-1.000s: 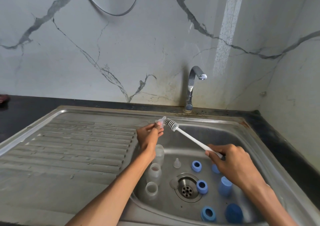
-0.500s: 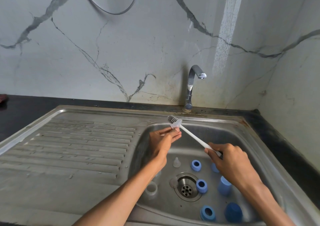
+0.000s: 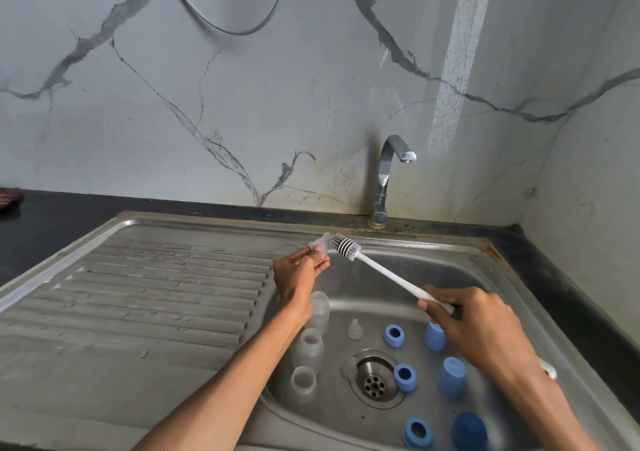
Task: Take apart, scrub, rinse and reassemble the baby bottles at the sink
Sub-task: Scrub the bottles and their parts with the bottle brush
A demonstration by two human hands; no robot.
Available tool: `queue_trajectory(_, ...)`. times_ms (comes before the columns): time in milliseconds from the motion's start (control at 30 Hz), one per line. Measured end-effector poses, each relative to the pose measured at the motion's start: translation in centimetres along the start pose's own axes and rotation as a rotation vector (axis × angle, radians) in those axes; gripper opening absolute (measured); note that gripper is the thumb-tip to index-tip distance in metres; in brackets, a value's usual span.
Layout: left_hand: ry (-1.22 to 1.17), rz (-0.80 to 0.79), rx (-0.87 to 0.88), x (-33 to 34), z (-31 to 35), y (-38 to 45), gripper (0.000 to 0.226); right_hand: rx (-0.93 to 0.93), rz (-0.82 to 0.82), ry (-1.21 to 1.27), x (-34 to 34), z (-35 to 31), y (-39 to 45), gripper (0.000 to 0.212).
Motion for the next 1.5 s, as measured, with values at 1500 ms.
queue_trajectory(1500, 0.92, -0.518, 0.085, 3.2, -2.3, -2.7, 0.015, 0.199, -0.054, 0.07, -0.2, 3.1, 1.2, 0.031)
Point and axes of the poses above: each hand's wrist, its own y-axis towards the middle knuckle, its own x-axis out of the palm, z = x × y, the point moved 4 cm from there along y, towards the middle knuckle, and after that the axes turned 15 degrees about -z, right-handed, at the moved point
